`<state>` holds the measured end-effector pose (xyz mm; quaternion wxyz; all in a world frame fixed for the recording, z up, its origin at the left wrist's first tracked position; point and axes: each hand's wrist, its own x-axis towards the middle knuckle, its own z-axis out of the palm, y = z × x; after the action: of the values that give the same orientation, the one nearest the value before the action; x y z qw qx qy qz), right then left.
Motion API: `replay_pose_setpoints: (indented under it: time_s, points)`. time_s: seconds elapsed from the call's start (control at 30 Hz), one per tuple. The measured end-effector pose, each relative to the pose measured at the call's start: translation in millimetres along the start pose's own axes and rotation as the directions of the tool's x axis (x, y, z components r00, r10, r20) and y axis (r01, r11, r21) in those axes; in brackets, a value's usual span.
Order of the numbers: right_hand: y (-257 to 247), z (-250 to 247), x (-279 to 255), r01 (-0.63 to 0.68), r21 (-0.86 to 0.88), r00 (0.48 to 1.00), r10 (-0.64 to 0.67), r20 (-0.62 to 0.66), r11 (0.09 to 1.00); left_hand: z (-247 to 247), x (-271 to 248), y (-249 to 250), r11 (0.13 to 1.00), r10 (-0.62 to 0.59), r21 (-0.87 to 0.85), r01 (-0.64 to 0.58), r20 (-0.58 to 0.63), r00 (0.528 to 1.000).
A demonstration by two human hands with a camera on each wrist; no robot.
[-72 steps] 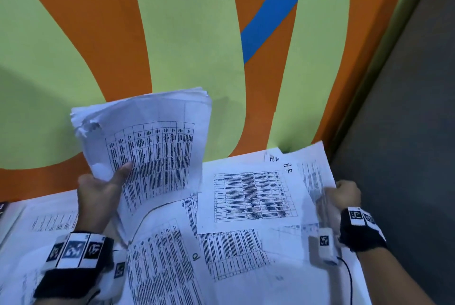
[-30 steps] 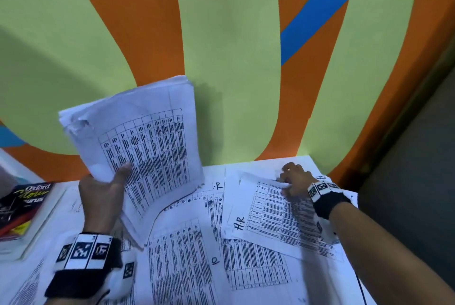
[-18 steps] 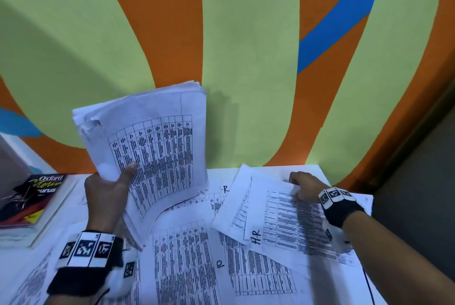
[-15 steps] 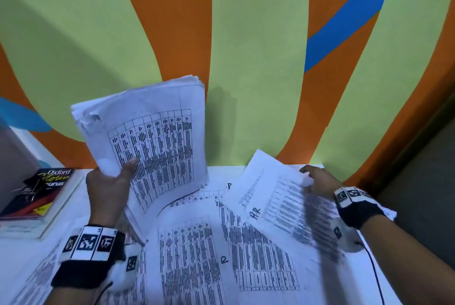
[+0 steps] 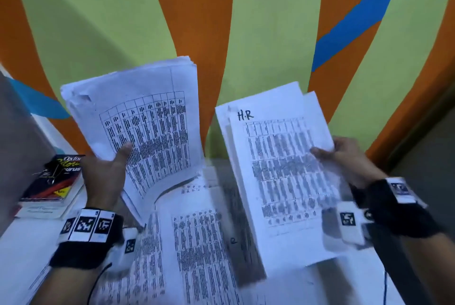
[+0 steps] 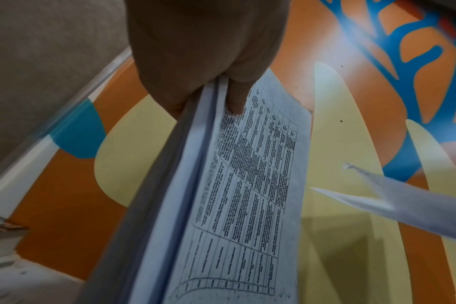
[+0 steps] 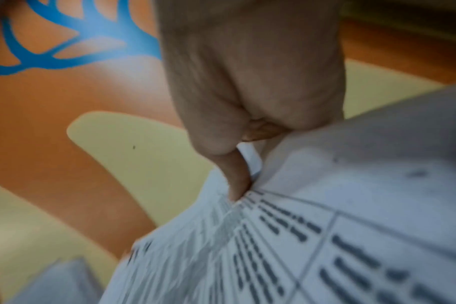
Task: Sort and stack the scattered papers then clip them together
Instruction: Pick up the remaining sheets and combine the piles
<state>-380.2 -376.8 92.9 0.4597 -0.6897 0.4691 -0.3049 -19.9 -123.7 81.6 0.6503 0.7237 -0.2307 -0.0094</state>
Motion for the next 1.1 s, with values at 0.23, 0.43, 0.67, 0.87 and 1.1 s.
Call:
replay_pose_setpoints:
  time_s: [0.23, 0.43, 0.67, 0.87, 1.1]
  points:
    - [102.9, 95.8, -21.9, -0.497, -0.479, 0.865, 0.456, -0.209, 0.723, -45.9, 4.6, -18.0, 0.999, -0.040, 0.017, 0.042, -0.081, 0.996]
    - [117.5, 129.9, -33.4, -0.576, -0.600, 0.805, 0.515, -0.295, 0.556, -50.0, -0.4, -22.0, 0.999, -0.036, -0.027, 0.035, -0.057, 0.998]
    - [124.2, 134.0, -25.1, -0.613, -0.420, 0.789, 0.485, -0.378, 0.669, -42.1, -5.9, -28.2, 0.997, -0.066, -0.030, 0.067, 0.040, 0.997]
    - [89.3, 79.9, -35.1, -0.365, -0.396, 0.930, 0.316, -0.186, 0.843, -39.6, -0.1, -30.5, 0.997, -0.074, -0.020, 0.076, 0.093, 0.993]
    - [-42.8, 1.7, -58.0, 0.190, -0.328, 0.937, -0.271, -0.221, 0.925, -25.0, 11.6, -33.8, 0.995, -0.090, -0.021, 0.093, 0.130, 0.987]
